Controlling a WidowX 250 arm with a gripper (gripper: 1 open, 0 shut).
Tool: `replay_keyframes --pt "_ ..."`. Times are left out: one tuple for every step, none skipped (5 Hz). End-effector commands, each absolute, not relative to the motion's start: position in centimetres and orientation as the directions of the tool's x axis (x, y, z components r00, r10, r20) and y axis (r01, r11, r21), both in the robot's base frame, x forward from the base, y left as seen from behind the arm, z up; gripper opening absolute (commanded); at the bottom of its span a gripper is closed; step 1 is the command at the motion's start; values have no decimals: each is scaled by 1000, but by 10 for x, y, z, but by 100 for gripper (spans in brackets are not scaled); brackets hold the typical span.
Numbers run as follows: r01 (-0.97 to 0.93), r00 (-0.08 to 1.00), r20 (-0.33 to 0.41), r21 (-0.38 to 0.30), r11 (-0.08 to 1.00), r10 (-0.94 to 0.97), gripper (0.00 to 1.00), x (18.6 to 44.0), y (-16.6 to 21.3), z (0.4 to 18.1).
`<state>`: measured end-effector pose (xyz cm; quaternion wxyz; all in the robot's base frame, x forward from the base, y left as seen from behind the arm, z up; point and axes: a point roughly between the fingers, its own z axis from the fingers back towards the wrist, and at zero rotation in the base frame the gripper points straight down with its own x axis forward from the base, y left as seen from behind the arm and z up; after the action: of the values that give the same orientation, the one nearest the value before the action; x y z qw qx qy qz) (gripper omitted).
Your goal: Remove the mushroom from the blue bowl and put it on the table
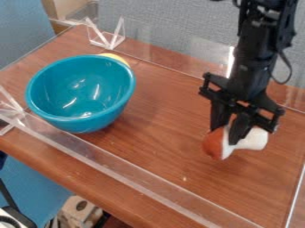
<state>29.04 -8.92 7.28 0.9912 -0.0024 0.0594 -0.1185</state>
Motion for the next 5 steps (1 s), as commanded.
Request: replay_keyframes --pt "227 970 -90 -10 974 -227 0 299 -81 76" --pt "231 968 -97 1 973 -230 0 300 -79 70" --pt "234 968 -99 11 972 -232 0 299 -78 68" --pt "235 968 -100 20 972 -232 0 298 -78 67" --pt "236 967 -100 27 971 -232 0 298 -78 67"
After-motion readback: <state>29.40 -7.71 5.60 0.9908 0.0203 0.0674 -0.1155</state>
